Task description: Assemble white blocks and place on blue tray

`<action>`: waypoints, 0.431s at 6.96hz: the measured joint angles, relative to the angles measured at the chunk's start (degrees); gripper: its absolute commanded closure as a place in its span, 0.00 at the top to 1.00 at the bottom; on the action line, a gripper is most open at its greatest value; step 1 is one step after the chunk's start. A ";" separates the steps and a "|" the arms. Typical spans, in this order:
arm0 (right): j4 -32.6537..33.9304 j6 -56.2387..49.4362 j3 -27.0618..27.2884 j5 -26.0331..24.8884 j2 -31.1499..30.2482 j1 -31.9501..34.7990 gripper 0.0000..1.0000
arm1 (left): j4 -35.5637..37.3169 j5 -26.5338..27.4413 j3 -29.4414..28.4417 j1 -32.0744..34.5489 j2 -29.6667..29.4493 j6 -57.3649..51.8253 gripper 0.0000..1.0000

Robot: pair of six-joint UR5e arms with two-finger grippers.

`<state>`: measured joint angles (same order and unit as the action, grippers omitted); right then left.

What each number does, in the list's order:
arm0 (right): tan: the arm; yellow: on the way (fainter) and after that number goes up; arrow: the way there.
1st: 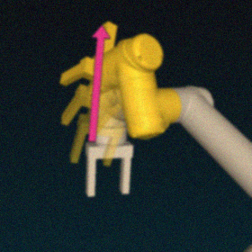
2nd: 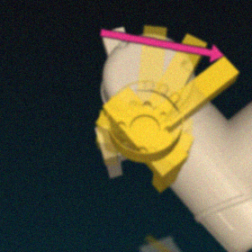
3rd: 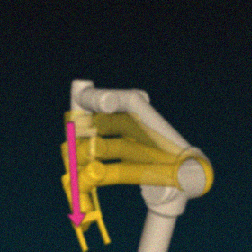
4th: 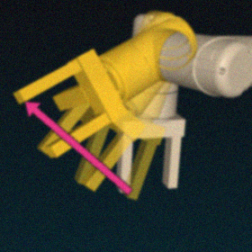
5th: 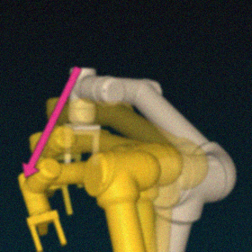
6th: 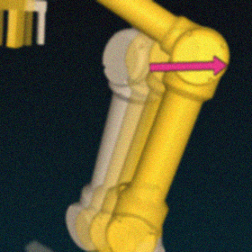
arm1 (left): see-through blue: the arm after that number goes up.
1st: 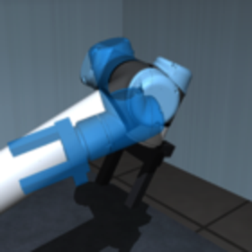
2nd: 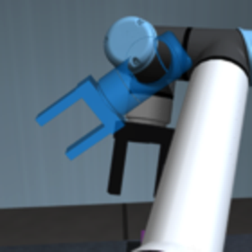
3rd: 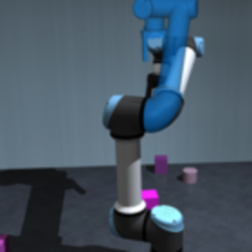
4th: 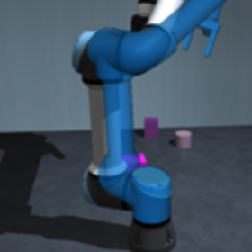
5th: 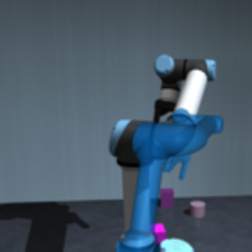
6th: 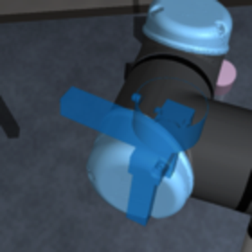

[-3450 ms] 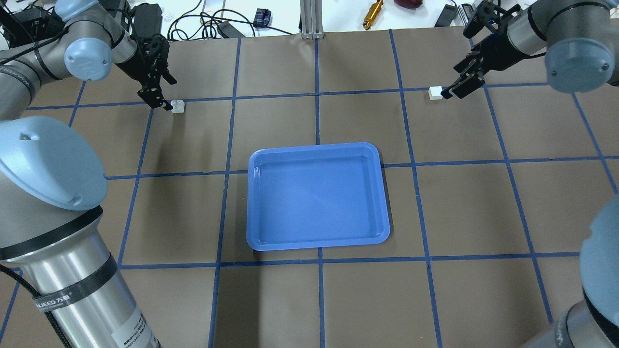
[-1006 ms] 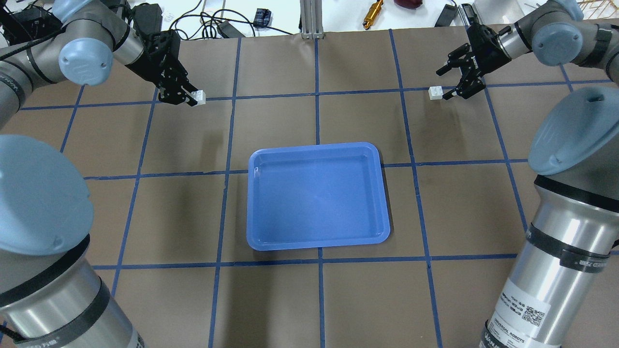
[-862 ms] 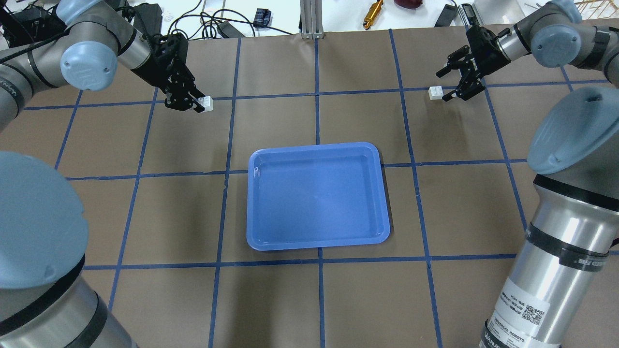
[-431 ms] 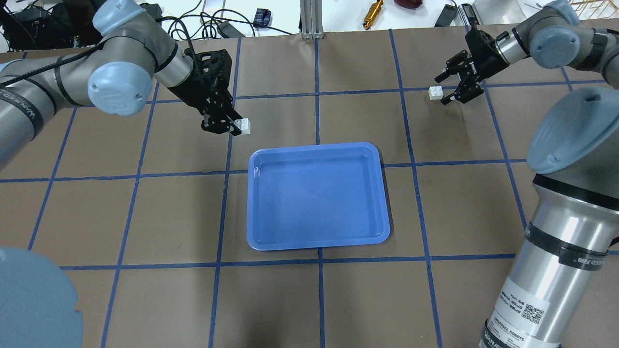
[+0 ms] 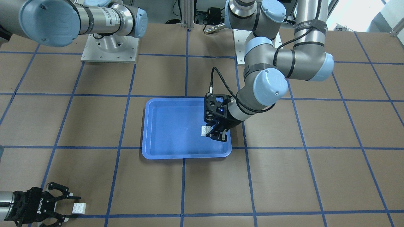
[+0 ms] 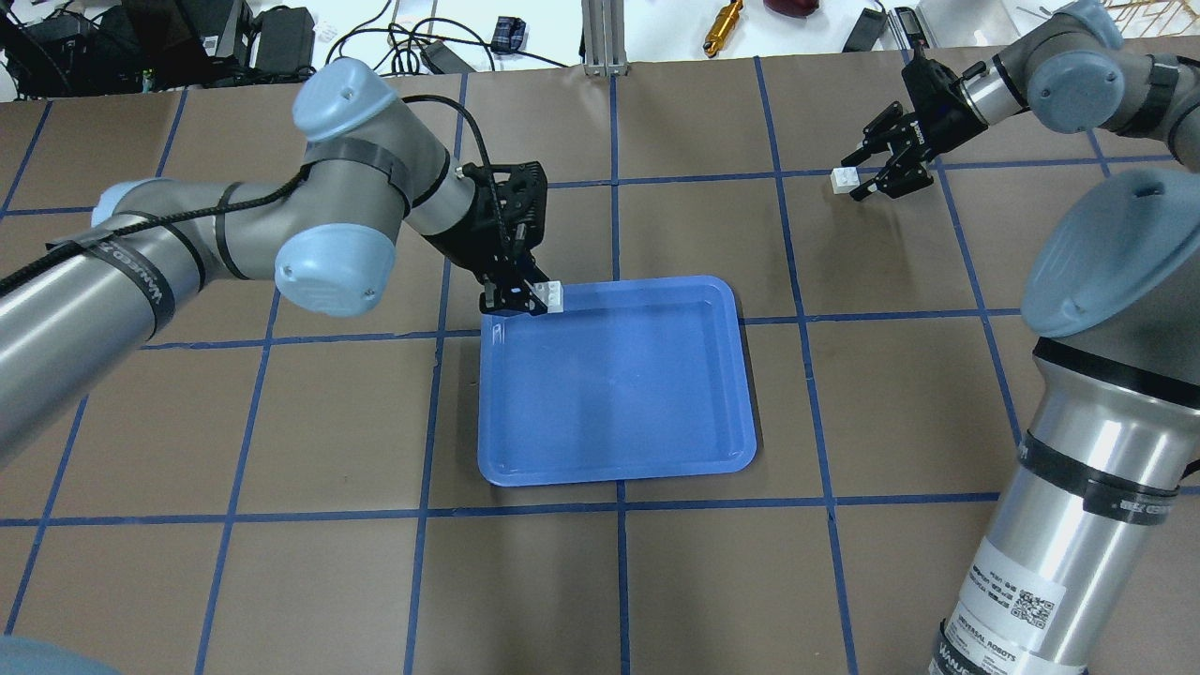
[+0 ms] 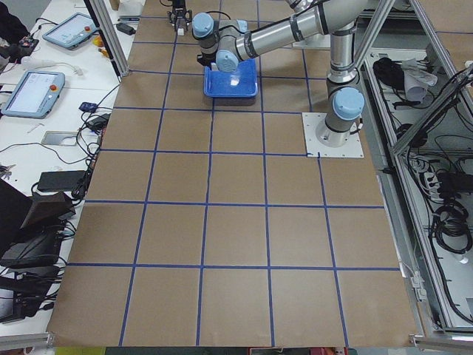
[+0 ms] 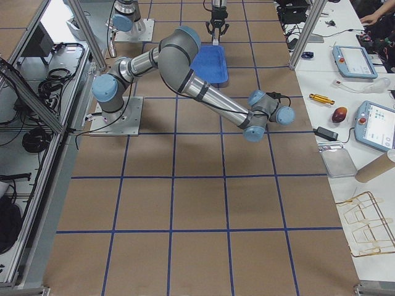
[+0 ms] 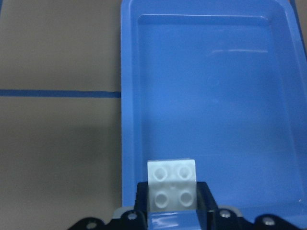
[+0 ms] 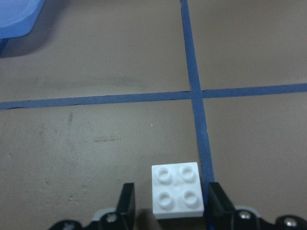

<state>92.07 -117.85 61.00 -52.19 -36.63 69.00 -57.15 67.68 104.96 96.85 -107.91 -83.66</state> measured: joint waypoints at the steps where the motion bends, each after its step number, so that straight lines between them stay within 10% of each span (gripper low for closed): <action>1: 0.14 -0.02 -0.03 -0.09 -0.07 0.04 0.11 | 5.44 -0.06 3.15 1.40 -0.33 3.36 0.00; 3: 0.41 0.08 -0.10 -0.34 -0.38 0.10 0.00 | 8.46 0.44 5.40 2.85 -1.40 4.81 0.00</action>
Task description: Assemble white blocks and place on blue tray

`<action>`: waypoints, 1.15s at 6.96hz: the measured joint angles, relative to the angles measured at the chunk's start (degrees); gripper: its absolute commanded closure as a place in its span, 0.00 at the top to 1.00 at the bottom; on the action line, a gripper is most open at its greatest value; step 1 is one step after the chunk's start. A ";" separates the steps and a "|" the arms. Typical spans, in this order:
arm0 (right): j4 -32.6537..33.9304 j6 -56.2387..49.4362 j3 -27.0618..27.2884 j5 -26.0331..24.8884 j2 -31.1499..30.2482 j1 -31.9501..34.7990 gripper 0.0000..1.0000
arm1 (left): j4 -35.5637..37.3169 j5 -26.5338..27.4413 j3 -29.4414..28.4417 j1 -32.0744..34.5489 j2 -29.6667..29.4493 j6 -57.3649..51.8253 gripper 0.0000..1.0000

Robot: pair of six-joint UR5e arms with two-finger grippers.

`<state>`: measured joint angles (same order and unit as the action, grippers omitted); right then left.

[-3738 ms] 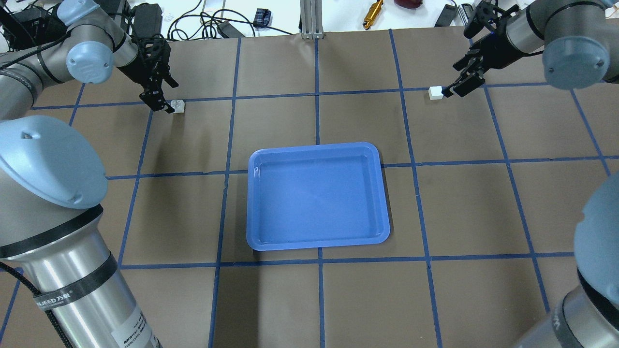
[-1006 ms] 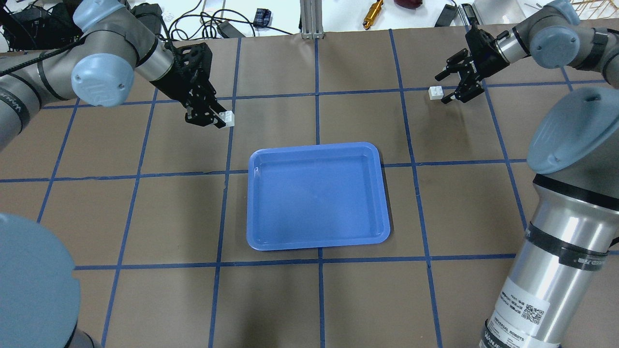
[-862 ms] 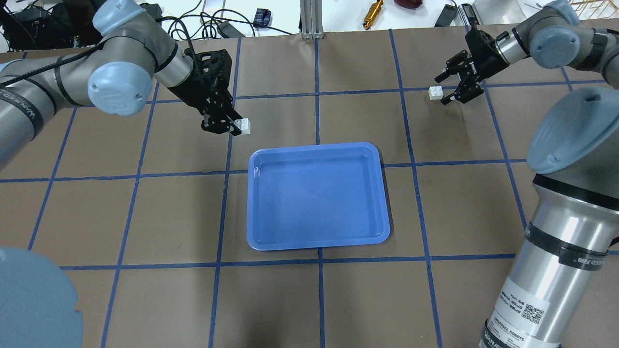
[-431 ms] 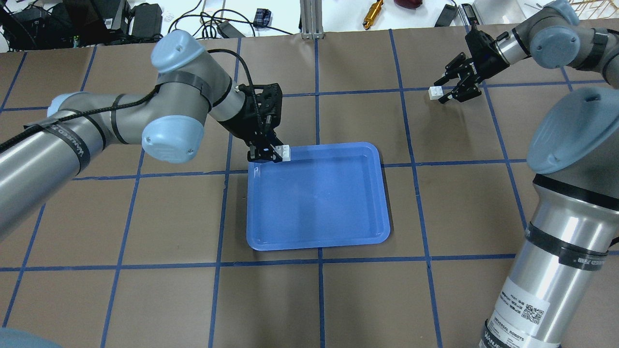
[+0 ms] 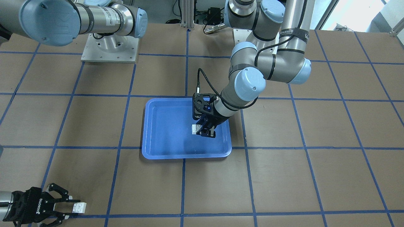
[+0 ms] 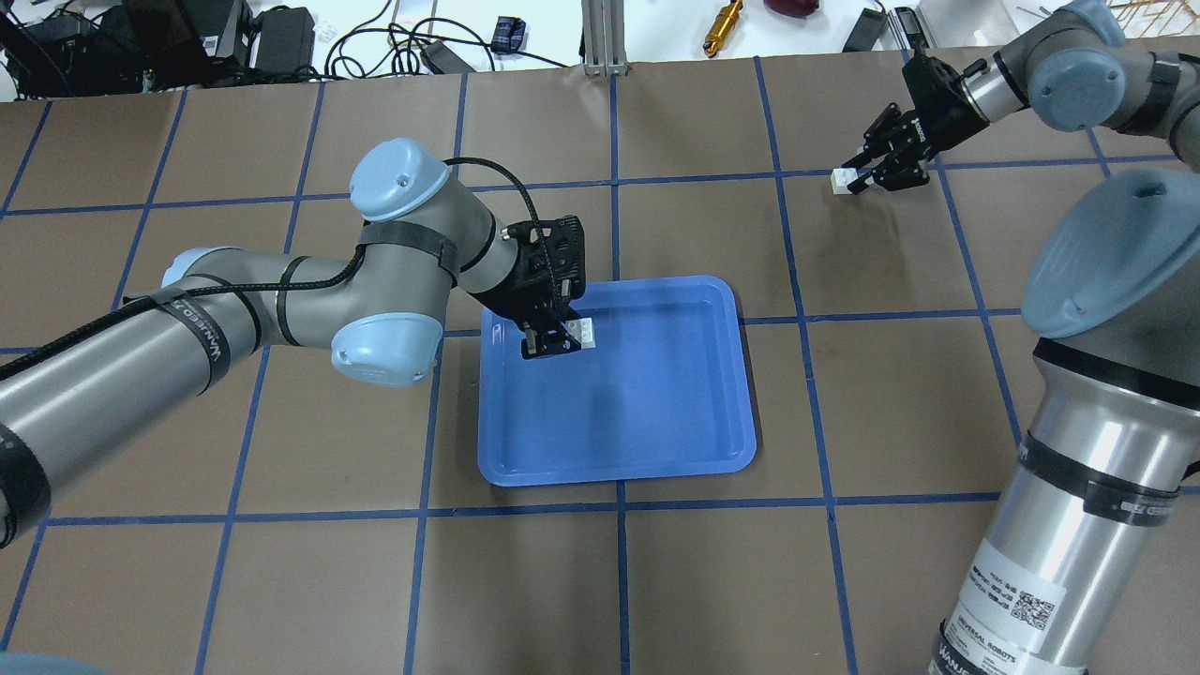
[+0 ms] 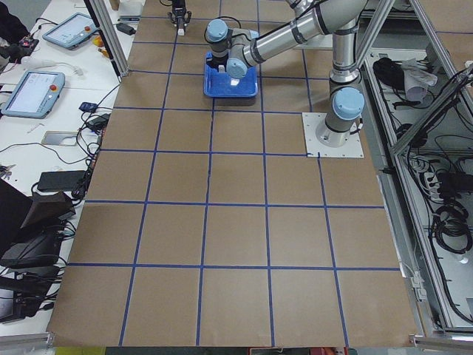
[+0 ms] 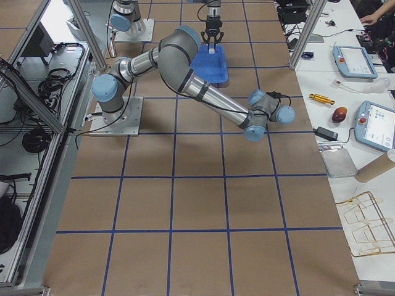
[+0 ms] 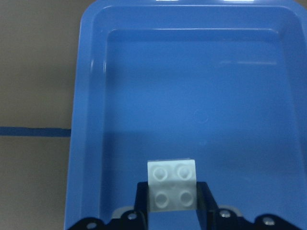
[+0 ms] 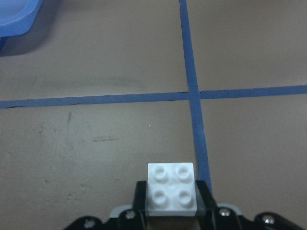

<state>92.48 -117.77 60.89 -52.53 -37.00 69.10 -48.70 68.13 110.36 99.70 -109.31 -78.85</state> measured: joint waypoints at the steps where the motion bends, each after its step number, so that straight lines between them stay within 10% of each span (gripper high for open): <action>1: 0.04 0.09 -0.04 -0.12 -0.30 0.07 0.00 | 0.43 0.68 1.10 0.36 -0.34 -0.46 0.00; 6: -1.29 7.72 1.35 0.50 -6.74 2.23 0.00 | 1.93 1.55 3.80 1.13 -0.99 -2.14 0.03; 8: -0.23 8.24 9.29 0.87 -13.53 3.79 0.00 | 1.94 1.60 3.83 1.29 -1.71 -2.14 0.45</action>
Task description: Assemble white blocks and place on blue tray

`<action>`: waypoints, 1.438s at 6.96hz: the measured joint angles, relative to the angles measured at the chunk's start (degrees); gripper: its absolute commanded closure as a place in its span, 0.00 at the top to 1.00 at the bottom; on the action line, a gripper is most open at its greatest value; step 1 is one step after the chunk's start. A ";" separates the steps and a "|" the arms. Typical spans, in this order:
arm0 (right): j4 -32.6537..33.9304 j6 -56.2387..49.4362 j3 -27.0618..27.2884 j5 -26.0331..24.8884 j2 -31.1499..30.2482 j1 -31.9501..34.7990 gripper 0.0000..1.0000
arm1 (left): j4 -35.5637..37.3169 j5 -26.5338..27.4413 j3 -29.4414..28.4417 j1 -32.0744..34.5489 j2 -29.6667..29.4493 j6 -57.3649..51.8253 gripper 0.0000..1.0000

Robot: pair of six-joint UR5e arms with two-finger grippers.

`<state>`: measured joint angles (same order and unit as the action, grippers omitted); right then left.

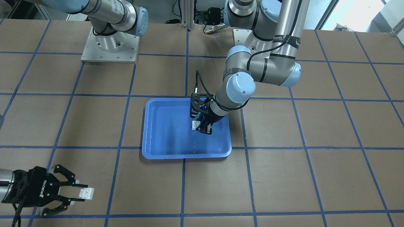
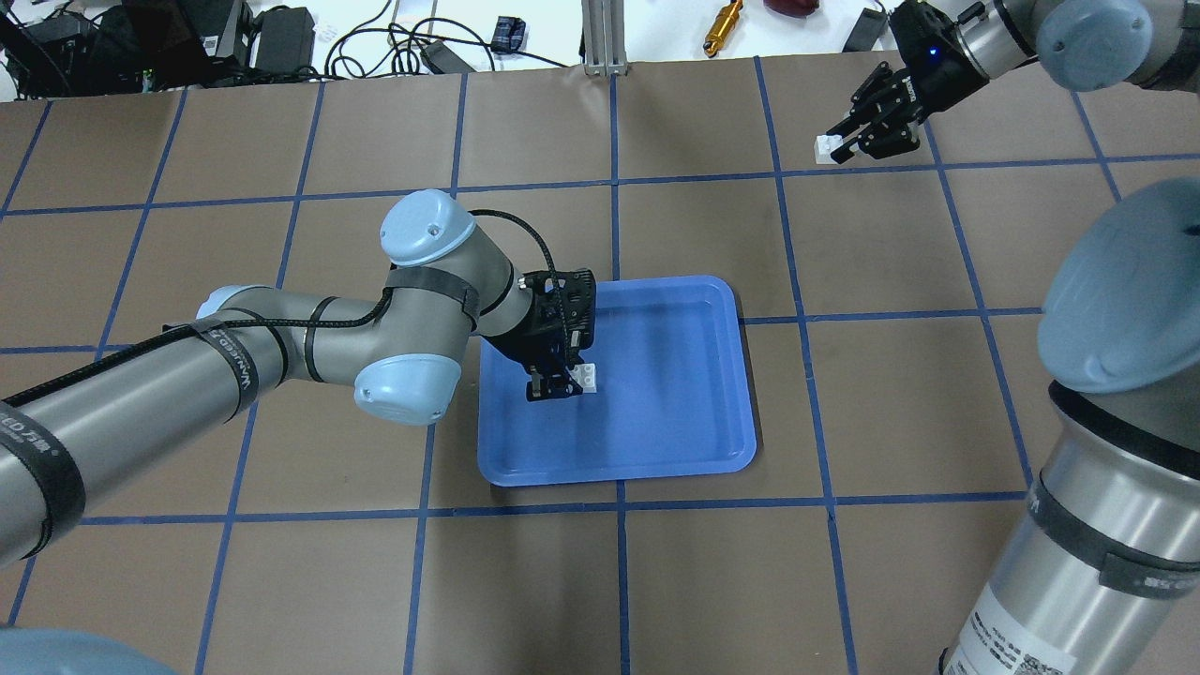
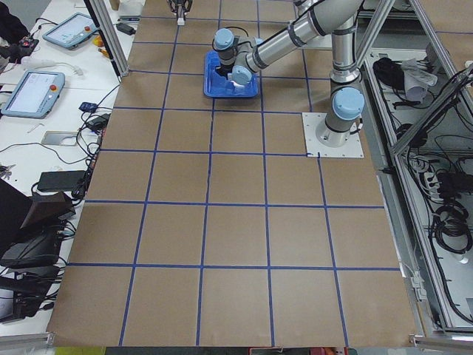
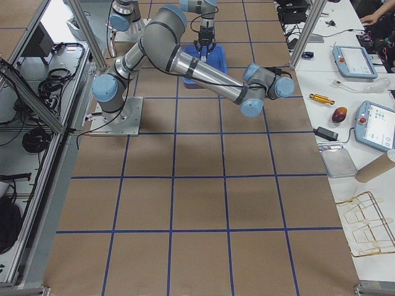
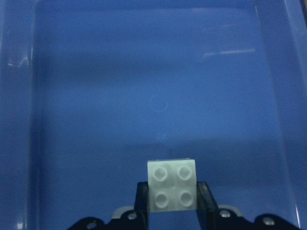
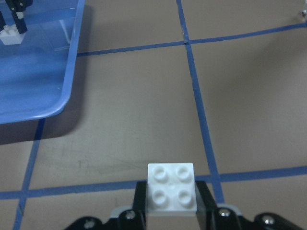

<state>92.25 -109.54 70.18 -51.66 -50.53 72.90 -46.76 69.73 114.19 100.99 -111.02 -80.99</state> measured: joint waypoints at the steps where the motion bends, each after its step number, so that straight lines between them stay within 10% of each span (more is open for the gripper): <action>1: 1.63 -0.17 5.23 0.28 -4.20 0.89 0.00 | 0.00 -0.04 -0.03 0.05 -0.44 0.07 0.82; 5: 13.82 -1.03 28.92 2.91 -19.04 1.96 0.00 | 0.12 -0.12 -0.27 0.01 -1.33 0.07 1.00; 10: 30.03 -0.66 47.21 7.64 -25.67 6.94 0.00 | 0.07 -0.19 -0.96 -2.71 -0.67 -4.86 0.12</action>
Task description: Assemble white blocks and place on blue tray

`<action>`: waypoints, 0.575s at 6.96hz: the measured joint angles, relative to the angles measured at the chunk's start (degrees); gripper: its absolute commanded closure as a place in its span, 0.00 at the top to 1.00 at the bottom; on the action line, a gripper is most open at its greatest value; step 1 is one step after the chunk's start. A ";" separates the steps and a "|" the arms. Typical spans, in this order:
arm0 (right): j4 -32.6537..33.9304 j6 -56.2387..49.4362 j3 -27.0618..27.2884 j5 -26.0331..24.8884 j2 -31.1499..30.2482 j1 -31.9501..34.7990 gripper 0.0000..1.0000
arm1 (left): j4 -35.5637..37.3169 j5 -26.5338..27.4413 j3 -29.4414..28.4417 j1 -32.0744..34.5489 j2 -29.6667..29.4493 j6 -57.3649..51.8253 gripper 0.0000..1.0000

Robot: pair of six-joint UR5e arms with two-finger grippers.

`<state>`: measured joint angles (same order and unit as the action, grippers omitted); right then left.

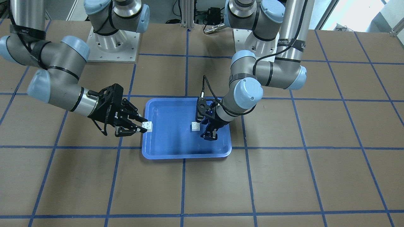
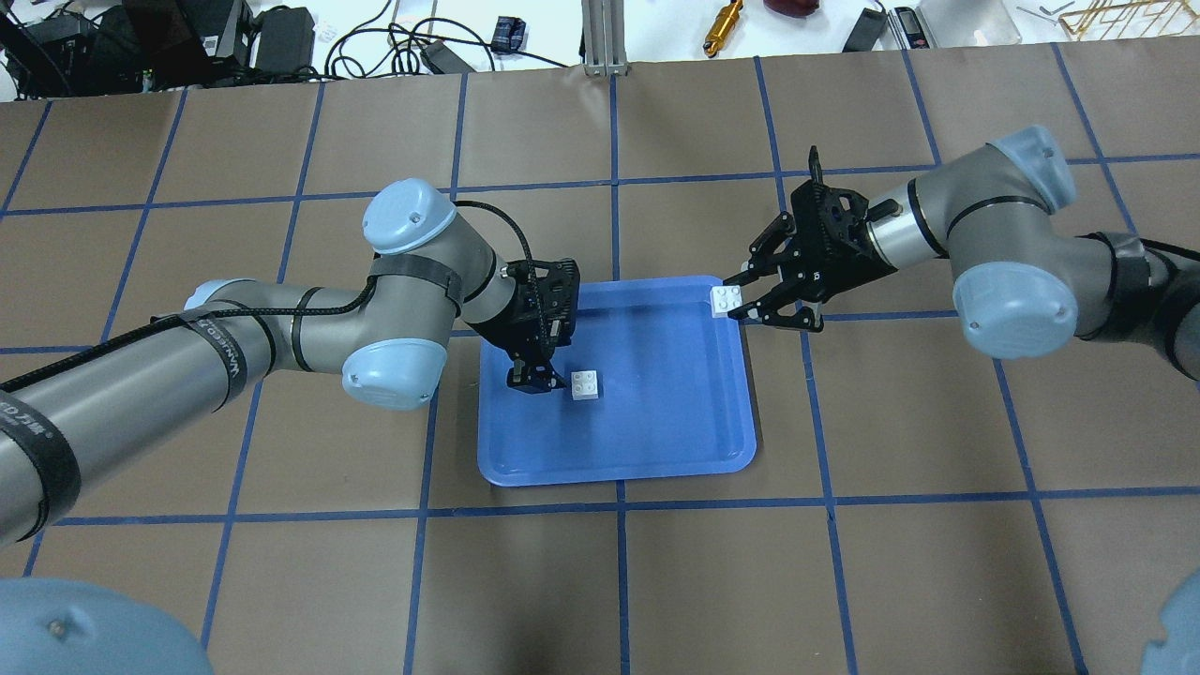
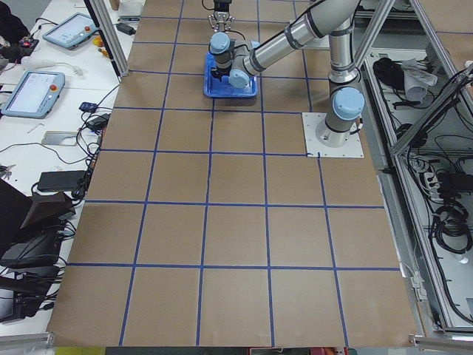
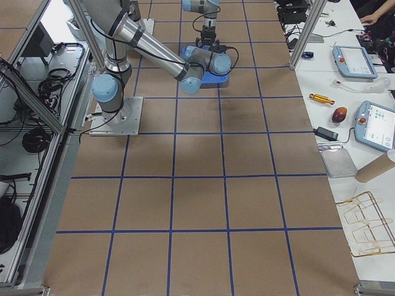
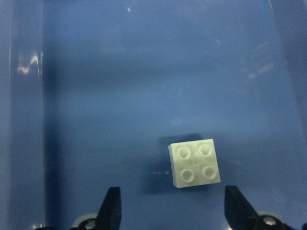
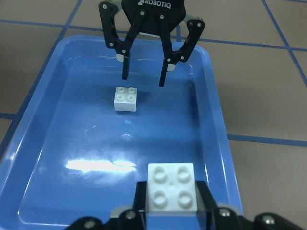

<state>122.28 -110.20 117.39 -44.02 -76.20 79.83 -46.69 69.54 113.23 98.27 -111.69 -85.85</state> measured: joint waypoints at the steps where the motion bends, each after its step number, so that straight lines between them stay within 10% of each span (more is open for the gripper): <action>1: 3.68 0.64 2.65 0.67 -0.03 1.20 0.00 | -0.13 -0.03 0.15 -0.37 0.28 -0.10 0.05; 4: 14.00 5.04 7.95 0.83 0.22 5.30 0.00 | -0.03 -0.34 0.98 -0.61 0.46 0.42 0.05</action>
<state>136.28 -105.15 125.34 -43.18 -75.98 85.13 -46.72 69.20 114.21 97.67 -111.23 -85.43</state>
